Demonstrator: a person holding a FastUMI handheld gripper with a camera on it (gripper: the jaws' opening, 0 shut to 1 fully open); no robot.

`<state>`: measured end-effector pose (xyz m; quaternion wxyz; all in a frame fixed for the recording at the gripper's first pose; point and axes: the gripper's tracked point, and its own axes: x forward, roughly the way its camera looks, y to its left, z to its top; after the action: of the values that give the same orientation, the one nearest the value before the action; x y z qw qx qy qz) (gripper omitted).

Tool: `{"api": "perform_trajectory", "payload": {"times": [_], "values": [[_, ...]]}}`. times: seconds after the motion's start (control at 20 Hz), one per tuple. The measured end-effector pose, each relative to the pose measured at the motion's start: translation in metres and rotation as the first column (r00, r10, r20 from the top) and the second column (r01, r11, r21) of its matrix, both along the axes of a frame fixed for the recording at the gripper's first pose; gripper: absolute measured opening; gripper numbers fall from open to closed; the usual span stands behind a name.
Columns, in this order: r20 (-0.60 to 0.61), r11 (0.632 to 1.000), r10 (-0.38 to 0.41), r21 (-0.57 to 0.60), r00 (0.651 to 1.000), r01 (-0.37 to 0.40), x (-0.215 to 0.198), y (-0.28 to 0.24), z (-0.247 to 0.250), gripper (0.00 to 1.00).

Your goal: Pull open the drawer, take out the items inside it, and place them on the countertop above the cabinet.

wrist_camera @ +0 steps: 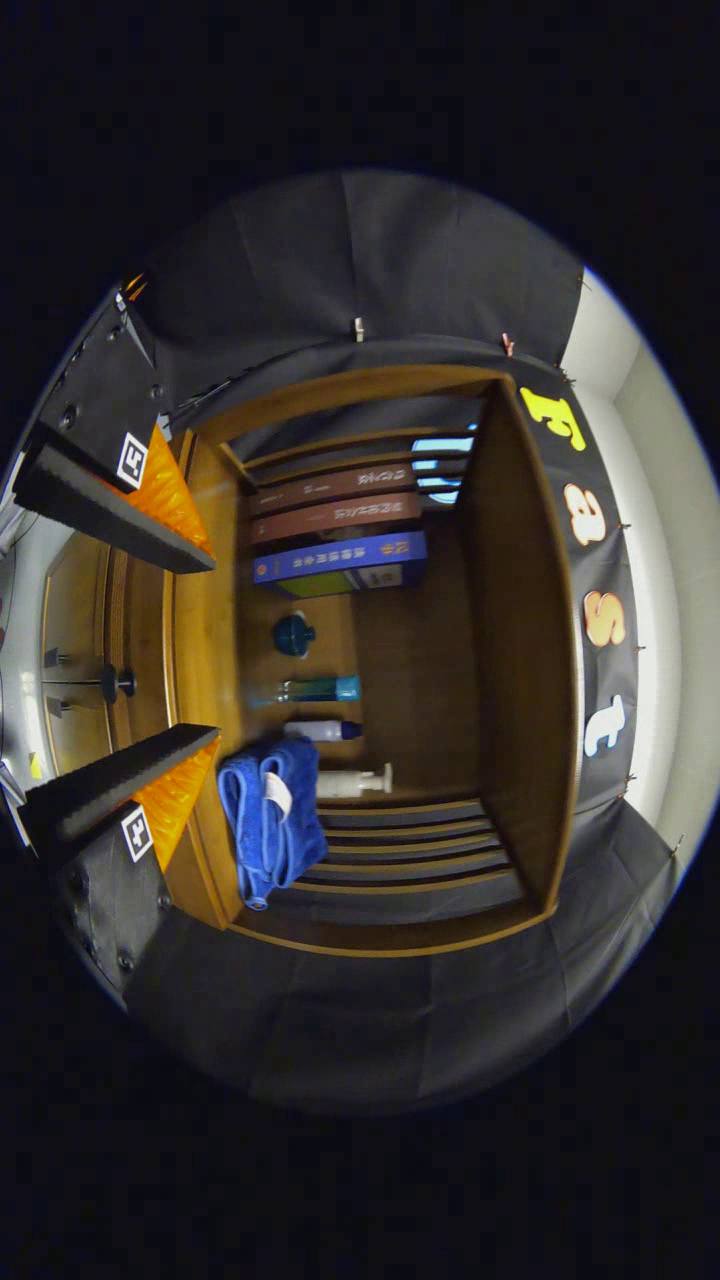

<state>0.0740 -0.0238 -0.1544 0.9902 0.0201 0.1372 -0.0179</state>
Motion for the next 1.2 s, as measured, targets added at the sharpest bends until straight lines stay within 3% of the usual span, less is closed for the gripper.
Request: {"api": "perform_trajectory", "payload": {"times": [0.5,0.7,0.85,1.1,1.15,1.2], "values": [[-0.271,0.999,-0.025,0.015,0.962,0.030,0.021,-0.026,-0.135,0.97],[-0.345,0.999,-0.018,0.028,0.938,0.029,0.026,-0.028,-0.172,0.84],[-0.364,1.000,-0.014,0.010,0.931,0.019,0.028,-0.027,-0.186,0.66],[-0.334,0.999,-0.025,-0.029,0.942,0.016,0.027,-0.029,-0.184,0.43],[-0.340,0.999,-0.021,-0.034,0.940,0.010,0.031,-0.030,-0.188,0.34],[-0.344,1.000,-0.016,-0.028,0.939,0.006,0.029,-0.030,-0.185,0.34]]}}
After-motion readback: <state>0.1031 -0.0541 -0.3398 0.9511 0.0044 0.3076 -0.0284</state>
